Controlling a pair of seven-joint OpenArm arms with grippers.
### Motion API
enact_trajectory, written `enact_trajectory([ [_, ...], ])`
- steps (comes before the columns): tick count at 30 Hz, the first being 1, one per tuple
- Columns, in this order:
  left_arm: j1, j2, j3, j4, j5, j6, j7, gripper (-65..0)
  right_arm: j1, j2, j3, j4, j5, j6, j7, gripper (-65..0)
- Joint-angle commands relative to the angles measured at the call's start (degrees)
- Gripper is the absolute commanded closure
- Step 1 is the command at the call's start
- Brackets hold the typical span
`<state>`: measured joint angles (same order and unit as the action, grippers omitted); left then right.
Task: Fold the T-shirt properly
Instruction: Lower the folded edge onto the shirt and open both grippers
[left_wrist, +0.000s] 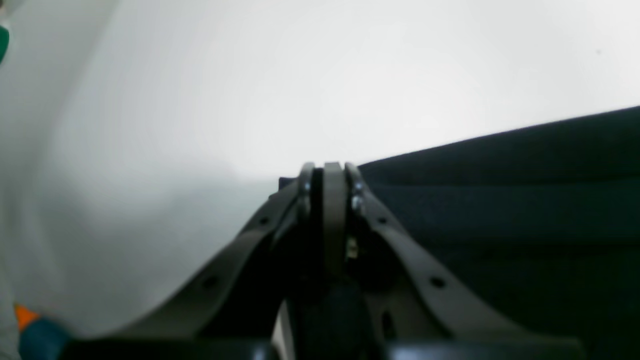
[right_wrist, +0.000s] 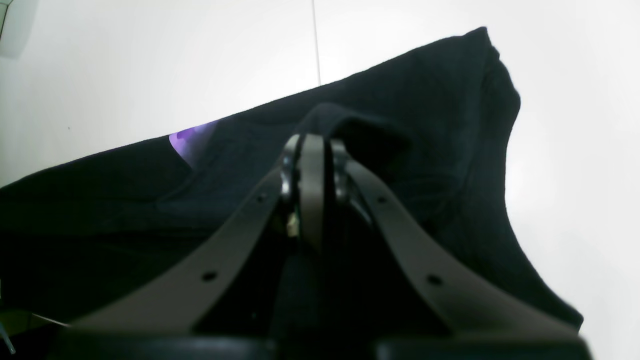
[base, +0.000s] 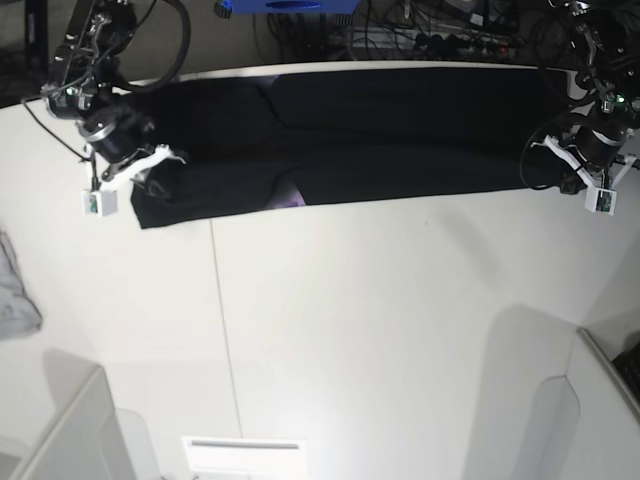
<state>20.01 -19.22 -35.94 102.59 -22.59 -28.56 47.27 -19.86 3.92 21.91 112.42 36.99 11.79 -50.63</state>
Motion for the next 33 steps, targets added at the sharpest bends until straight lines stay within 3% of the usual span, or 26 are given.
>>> enact_trajectory([
  [1, -0.3, -1.0, -0.6, 0.9, -0.5, 0.2, -1.2, 0.0, 0.4, 0.7, 0.3, 1.1, 0.5, 0.2, 1.2, 0.0],
  [26, 8.0, -1.0, 0.0, 1.8, -0.2, 0.1, -1.2, 0.0, -4.9, 0.3, 3.3, 1.5, 0.7, 0.3, 1.6, 0.0],
  [33, 8.8, -1.0, 3.1, -1.0, -0.1, 0.2, -1.4, 0.0, -4.9, 0.3, 3.2, -2.5, 0.6, 0.3, 1.7, 0.0],
])
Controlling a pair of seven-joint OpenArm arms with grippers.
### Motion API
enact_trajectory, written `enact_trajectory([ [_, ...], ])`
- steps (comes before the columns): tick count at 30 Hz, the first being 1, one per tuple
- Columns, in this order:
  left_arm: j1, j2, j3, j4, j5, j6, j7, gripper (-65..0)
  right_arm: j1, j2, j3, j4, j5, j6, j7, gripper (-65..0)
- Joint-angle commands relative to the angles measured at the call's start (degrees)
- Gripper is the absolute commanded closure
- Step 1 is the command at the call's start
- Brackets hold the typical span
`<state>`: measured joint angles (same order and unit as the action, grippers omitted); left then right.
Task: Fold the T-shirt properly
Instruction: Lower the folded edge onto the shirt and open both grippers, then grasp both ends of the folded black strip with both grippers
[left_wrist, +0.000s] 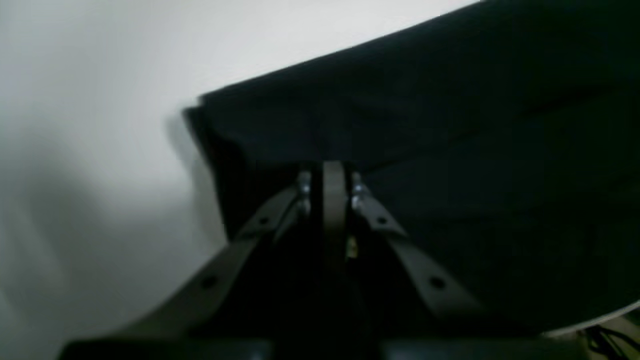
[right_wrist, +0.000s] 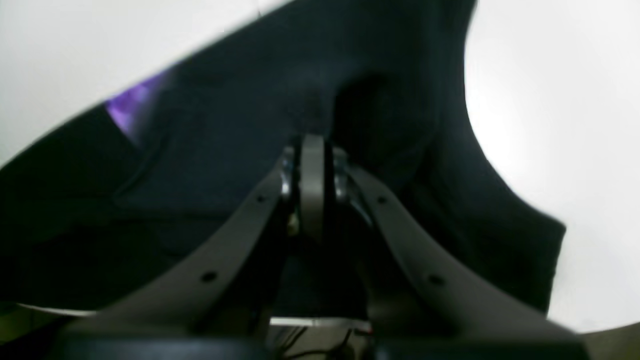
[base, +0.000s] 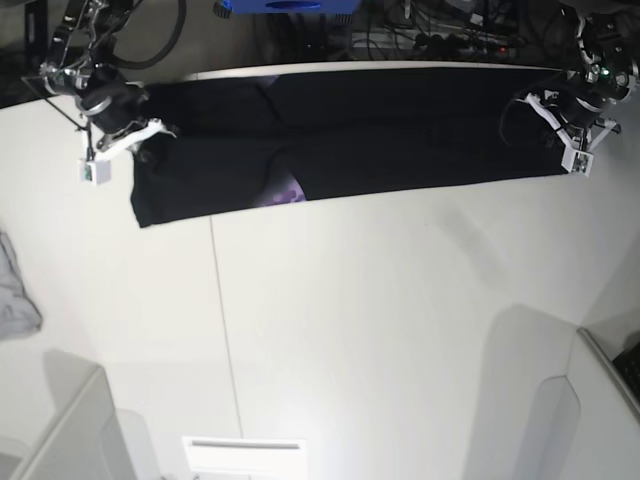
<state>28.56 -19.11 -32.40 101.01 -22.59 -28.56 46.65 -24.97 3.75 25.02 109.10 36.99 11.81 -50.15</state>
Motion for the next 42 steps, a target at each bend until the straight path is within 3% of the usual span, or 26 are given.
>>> enact_trajectory([
  [1, 0.1, -1.1, -0.4, 0.0, -0.1, 0.2, -0.9, 0.0, 0.2, 0.4, 0.1, 0.6, 0.6, 0.3, 1.2, 0.0],
  [17, -0.4, -1.2, -0.3, -4.2, -0.1, 0.4, -0.7, 0.0, 0.2, 0.4, 0.3, -0.6, 0.5, 0.3, 1.1, 0.0],
  [21, -0.3, -1.2, -0.4, -4.1, -0.1, 0.4, -0.8, -0.5, 0.1, 0.3, 0.4, -0.6, 0.5, 0.2, 1.2, -20.1],
  [23, -0.3, -1.2, -0.7, -3.9, -0.1, 0.3, -0.9, -13.2, 0.1, -0.5, 2.3, -0.6, 0.5, 0.2, 1.2, -26.7],
  [25, -0.3, -1.2, -0.9, -3.9, -0.1, 0.3, -0.9, -26.7, 0.1, -2.6, 5.4, -0.3, 0.5, 0.2, 1.2, -27.9],
  [28, -0.2, -1.2, -1.0, -2.2, -0.4, 0.2, -0.9, -41.5, 0.1, -2.7, 6.9, 0.6, 0.5, 0.7, 1.2, -27.9],
  [30, 0.2, -1.1, -1.0, 0.7, -0.6, 0.2, -0.9, -47.1, -0.4, -2.7, 6.8, 2.2, 0.5, 0.7, 1.2, -27.9],
  [32, 1.1, -0.4, -2.9, 4.8, -0.6, 0.2, -0.6, -48.5, -1.0, -2.8, 6.7, 4.8, 0.5, 1.2, 1.2, -27.8],
  [35, 1.4, 3.9, -6.4, 9.2, -0.7, 0.2, -0.6, -46.7, -1.1, -2.9, 5.9, 5.8, 0.6, 5.5, 1.2, -26.7],
  [37, 1.3, 5.4, -7.1, 9.7, -0.7, 0.1, -0.6, -33.9, -1.0, -2.9, 5.5, 5.7, 0.5, 7.7, 1.2, -20.1],
  [40, 1.2, 5.6, -3.2, 8.1, -0.6, 0.3, -0.7, 0.0, -0.7, -2.5, 2.9, 3.8, 0.5, 8.5, 1.2, -5.0],
  [41, 1.2, 5.6, -2.1, 7.2, -0.4, 0.4, -0.9, 0.0, -0.4, -2.5, 2.1, 3.0, 0.5, 8.5, 1.2, -0.5],
  [42, 1.2, 5.6, -1.3, 6.1, -0.3, 0.5, -1.0, 0.0, 0.0, -2.5, 1.5, 2.3, 0.5, 8.5, 1.2, 0.0],
])
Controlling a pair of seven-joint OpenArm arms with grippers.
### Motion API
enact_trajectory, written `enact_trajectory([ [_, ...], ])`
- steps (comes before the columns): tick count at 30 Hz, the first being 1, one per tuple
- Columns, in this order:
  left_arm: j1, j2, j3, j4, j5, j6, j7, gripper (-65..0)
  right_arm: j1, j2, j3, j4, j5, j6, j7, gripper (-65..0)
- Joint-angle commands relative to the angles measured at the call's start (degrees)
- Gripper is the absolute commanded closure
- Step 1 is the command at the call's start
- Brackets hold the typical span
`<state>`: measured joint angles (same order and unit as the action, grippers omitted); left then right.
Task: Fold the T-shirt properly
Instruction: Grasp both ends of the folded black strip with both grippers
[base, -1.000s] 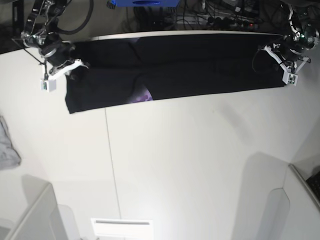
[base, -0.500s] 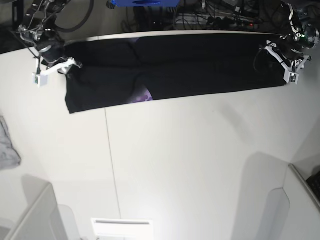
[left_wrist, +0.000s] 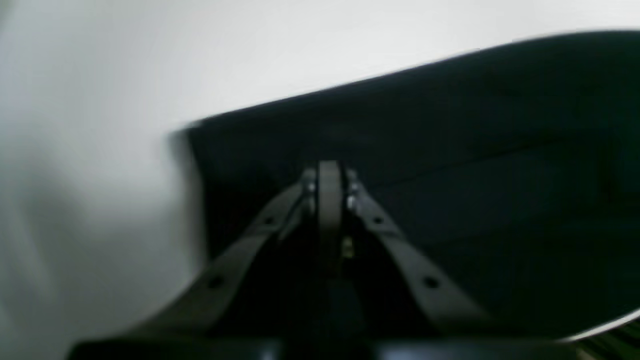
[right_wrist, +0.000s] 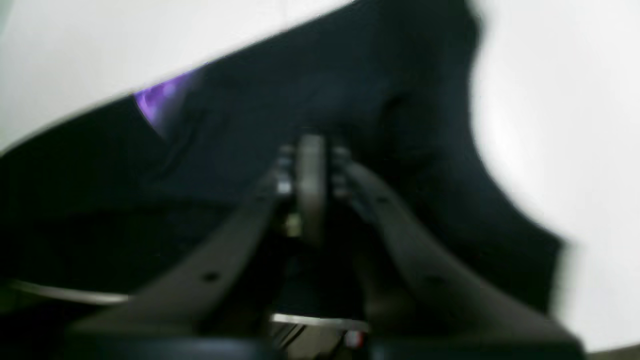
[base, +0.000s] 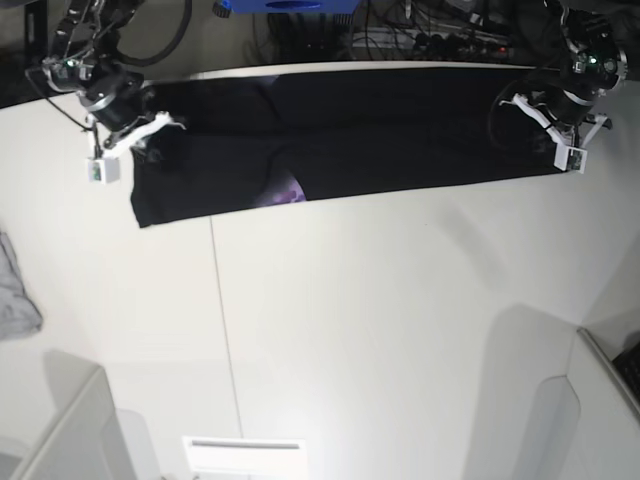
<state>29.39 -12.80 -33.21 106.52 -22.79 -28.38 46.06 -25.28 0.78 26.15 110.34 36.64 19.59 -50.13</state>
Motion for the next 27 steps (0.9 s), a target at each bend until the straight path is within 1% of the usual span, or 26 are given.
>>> enact_trajectory([
  [1, 0.2, -0.7, 0.2, -0.7, 0.0, 0.3, -0.4, 0.0, 0.6, 0.5, -0.2, -0.1, 0.8, 0.7, 1.2, 0.0],
  [9, -3.4, -1.1, 0.4, -12.8, 0.1, 0.3, -0.6, 0.0, 4.0, 0.7, -0.5, -11.6, 0.7, 0.6, 1.4, 0.0],
  [12, -5.8, -1.3, 0.5, -16.9, 0.1, 0.3, -0.6, 0.0, 4.8, 2.1, -0.7, -14.7, 0.7, 0.6, 3.5, 0.0],
  [14, -7.6, -1.3, 0.7, -18.7, 1.1, 0.4, -0.6, 0.0, 5.7, 2.3, -0.5, -16.8, 0.7, 0.5, 4.7, 0.0],
  [17, -10.4, -0.8, 0.8, -19.4, 6.0, 0.4, -0.5, 0.0, 7.2, 3.3, -0.5, -20.1, 0.7, 0.5, 5.1, 0.0],
  [19, -11.9, -0.3, 0.9, -19.4, 7.8, 0.4, -0.2, 0.0, 8.4, 4.0, -0.4, -22.1, 0.7, 0.5, 6.2, 0.0],
  [21, -13.7, 0.6, 0.9, -19.4, 8.2, 0.4, -0.1, 0.0, 9.8, 4.2, -0.4, -23.8, 0.7, 0.5, 7.3, 0.0],
  [23, -14.9, 0.8, 0.9, -19.3, 8.3, 0.4, 0.0, 0.0, 10.9, 5.1, -0.4, -24.7, 0.7, 0.4, 7.3, 0.0],
  [25, -16.1, 0.9, 0.9, -18.9, 8.4, 0.4, 0.0, 0.0, 11.6, 5.2, -0.4, -24.9, 0.7, -1.1, 7.3, 0.0],
  [27, -16.1, 0.9, 0.9, -17.1, 8.1, 0.3, 0.1, 0.0, 11.4, 5.2, -0.5, -24.0, 0.9, -1.4, 7.3, 0.0],
])
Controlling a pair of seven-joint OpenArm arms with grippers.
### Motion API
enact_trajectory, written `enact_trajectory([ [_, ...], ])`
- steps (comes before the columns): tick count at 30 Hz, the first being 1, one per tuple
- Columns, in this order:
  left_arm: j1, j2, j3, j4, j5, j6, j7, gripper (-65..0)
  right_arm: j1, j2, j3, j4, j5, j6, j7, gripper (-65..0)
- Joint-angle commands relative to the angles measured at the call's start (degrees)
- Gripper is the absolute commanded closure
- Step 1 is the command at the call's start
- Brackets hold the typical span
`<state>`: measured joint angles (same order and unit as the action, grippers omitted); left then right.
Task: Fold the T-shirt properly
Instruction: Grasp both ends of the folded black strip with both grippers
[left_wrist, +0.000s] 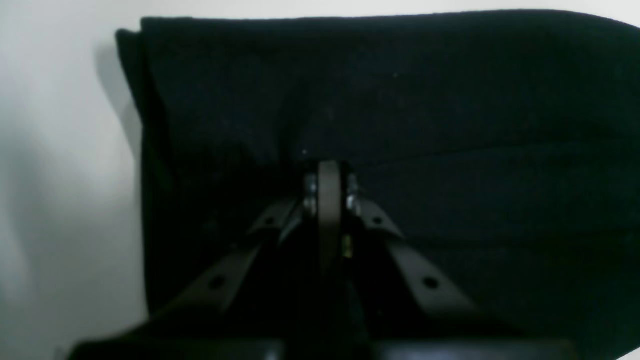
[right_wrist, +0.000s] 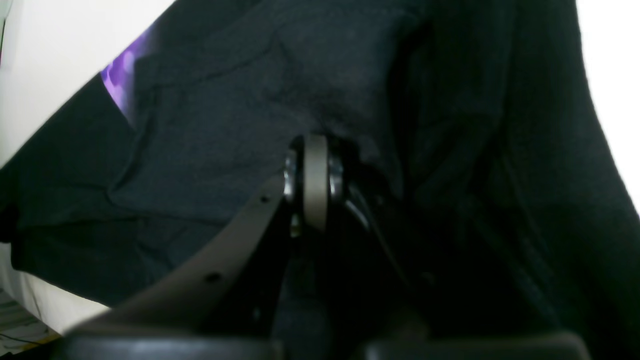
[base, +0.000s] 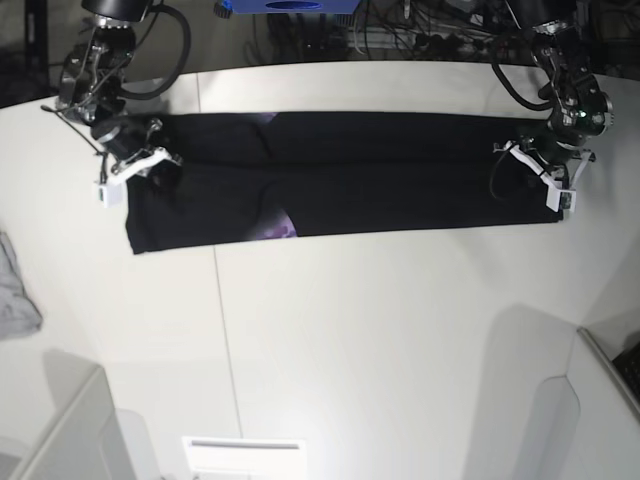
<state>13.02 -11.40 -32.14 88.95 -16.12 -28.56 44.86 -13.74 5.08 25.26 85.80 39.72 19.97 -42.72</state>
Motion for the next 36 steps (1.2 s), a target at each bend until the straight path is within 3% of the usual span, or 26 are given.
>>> enact_trajectory([
  [1, 0.7, -0.5, -0.3, 2.3, 1.5, 0.4, 2.0, 0.0, -0.4, 0.9, 0.3, 2.1, -2.2, -1.7, -0.1, 0.0],
  [6, 2.2, -0.3, -5.0, 13.2, 0.7, 0.0, 7.9, 0.0, -4.1, -1.6, 0.0, 13.1, -2.0, -1.7, -0.6, 0.0],
  [13, 4.2, -1.8, -17.4, 18.2, -15.8, -3.0, 14.1, 0.0, -9.1, -3.4, -3.8, 25.7, -2.0, -1.7, -0.7, 0.0],
  [18, 7.2, -2.3, -19.2, 17.8, -17.7, -3.1, 14.0, 0.0, -10.1, -3.4, -8.2, 26.6, -2.1, -1.7, -0.6, 0.0],
  [19, 7.3, -2.2, -19.2, 17.7, -17.7, -3.1, 13.9, -2.1, -10.2, -3.4, -8.9, 26.6, -2.1, -1.7, -0.6, 0.0],
  [23, 6.9, -1.9, -19.2, 16.3, -17.7, -3.1, 13.9, -36.0, -10.2, -3.4, -11.9, 26.6, -2.2, -1.7, -0.6, 0.0],
  [26, 6.5, -1.8, -18.8, 13.3, -17.7, -3.2, 12.7, -52.0, -10.3, -3.4, -13.2, 26.6, -2.2, -1.7, -0.6, 0.0],
  [28, 6.5, -1.8, -18.6, 10.3, -17.7, -3.2, 9.0, -55.1, -10.3, -3.4, -13.3, 26.6, -2.2, -1.7, -0.6, 0.0],
  [36, 5.3, -2.2, -10.0, -2.5, -17.2, -3.0, -1.0, -54.8, -10.3, -3.4, -13.3, 26.6, -2.3, -1.7, -0.6, 0.0],
])
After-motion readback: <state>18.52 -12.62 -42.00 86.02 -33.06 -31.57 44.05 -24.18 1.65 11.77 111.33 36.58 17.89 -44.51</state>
